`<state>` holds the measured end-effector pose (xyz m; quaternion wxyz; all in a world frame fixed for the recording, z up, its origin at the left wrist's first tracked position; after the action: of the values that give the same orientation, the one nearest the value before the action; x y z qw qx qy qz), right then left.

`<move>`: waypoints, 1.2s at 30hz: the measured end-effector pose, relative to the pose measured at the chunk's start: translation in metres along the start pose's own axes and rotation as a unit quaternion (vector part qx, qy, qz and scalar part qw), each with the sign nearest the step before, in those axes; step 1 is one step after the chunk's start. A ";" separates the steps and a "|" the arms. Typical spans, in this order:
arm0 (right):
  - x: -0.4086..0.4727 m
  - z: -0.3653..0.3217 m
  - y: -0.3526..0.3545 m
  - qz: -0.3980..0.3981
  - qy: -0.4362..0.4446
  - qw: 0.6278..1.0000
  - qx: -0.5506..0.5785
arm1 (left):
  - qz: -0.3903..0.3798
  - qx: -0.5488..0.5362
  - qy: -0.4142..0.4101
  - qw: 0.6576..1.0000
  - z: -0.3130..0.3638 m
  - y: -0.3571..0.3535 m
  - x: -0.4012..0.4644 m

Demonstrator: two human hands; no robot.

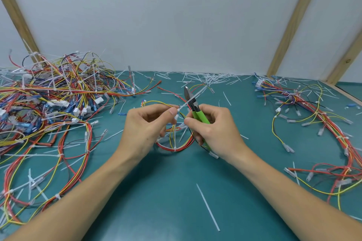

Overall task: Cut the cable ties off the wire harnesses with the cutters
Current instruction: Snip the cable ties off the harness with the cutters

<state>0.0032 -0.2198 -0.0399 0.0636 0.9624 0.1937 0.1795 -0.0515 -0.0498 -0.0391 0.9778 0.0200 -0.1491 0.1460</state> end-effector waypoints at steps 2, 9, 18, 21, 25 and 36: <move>-0.001 0.000 -0.002 -0.031 -0.016 0.999 0.008 | 0.005 -0.001 0.008 1.000 -0.001 0.002 0.003; 0.000 -0.003 -0.002 -0.047 -0.055 0.996 0.046 | -0.031 -0.011 0.023 0.999 -0.005 0.004 0.004; 0.005 0.002 0.009 0.026 -0.022 0.991 -0.131 | 0.020 -0.016 0.050 0.998 -0.005 0.005 0.004; 0.004 0.005 0.016 0.046 0.000 0.977 -0.209 | 0.043 -0.023 0.053 0.997 -0.004 0.007 0.006; 0.004 0.004 0.014 0.020 0.006 0.981 -0.194 | 0.052 -0.025 0.053 0.997 -0.005 0.008 0.006; 0.009 0.000 0.017 -0.068 -0.053 0.995 -0.048 | 0.041 -0.027 0.032 0.998 -0.003 0.006 0.005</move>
<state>0.0172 -0.2316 -0.0335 0.1321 0.9511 0.2458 0.1326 -0.0478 -0.0420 -0.0410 0.9754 -0.0176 -0.1222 0.1828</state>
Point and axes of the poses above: each hand's wrist, its own x-axis towards the middle knuckle, its own y-axis out of the back of the hand, z = x × y, the point moved 1 cm from there along x, towards the middle knuckle, and after that the axes turned 3 degrees about y, right-handed, at the moved point
